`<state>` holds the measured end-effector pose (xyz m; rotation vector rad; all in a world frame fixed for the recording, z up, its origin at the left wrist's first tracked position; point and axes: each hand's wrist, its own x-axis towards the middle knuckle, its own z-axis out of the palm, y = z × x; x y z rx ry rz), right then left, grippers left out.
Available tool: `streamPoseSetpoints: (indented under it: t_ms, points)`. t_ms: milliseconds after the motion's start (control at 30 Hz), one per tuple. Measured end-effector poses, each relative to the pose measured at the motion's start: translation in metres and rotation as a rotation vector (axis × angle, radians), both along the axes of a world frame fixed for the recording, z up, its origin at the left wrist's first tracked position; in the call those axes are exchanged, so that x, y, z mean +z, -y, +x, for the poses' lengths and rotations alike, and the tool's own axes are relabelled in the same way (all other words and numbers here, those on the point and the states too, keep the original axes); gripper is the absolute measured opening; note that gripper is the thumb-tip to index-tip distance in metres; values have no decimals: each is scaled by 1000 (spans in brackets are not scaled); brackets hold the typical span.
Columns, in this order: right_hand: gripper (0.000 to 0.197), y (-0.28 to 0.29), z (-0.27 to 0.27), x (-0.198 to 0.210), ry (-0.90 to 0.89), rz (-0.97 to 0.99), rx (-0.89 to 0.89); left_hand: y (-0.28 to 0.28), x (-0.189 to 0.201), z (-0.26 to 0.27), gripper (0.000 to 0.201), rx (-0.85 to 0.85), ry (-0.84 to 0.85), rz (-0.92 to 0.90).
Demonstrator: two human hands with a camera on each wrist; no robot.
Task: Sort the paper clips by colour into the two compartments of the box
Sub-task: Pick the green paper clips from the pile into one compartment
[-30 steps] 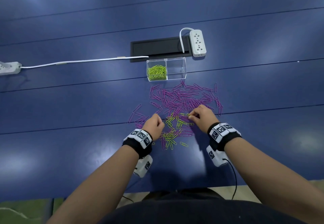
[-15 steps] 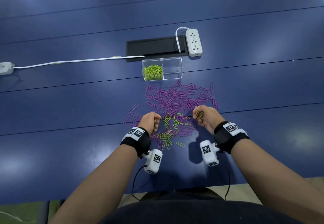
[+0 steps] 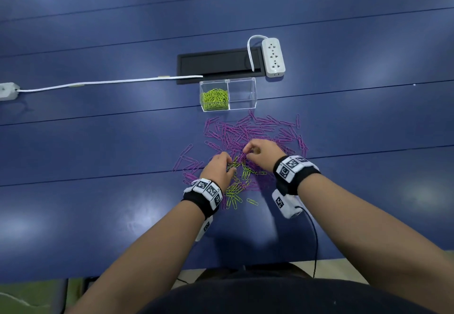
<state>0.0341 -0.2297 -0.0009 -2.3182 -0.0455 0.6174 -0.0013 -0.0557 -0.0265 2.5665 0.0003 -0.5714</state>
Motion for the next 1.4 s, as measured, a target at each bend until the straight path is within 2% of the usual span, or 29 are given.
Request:
streamPoseSetpoints:
  t_ms: [67, 133, 267, 467, 600, 767, 1000, 1133, 1233, 1333, 1400]
  points:
    - [18, -7, 3, -6, 34, -94, 144, 0, 0, 2, 16, -19, 16, 8]
    - [18, -9, 6, -12, 44, -146, 176, -1, 1, 3, 13, -26, 21, 12]
    - [6, -4, 17, -22, 61, -158, 49, -9, 1, 6, 12, -52, 33, 12]
    - [14, 14, 23, -22, 100, -101, -175, -27, 0, 1, 14, 15, 31, -2]
    - [6, 14, 11, -17, 106, -149, -72, -28, 3, -1, 20, -25, 78, -17]
    - [13, 10, -4, -18, 58, -262, 72, -24, -3, 2, 18, -102, 88, 20]
    - [16, 0, -10, -15, 80, -333, 111, -29, -9, 12, 15, -147, 56, 74]
    - [12, 7, -7, -16, 47, -324, 37, -31, -6, 17, 15, -174, 45, 101]
    - [9, 14, -6, -14, 34, -264, -48, -30, 1, 17, 11, -55, 78, -28]
    - [12, 19, -3, -13, 20, -119, -207, -31, 12, 19, 14, 205, 117, -185]
    - [18, 23, 0, -13, 16, -70, -282, -34, 12, 23, 14, 380, 87, -297]
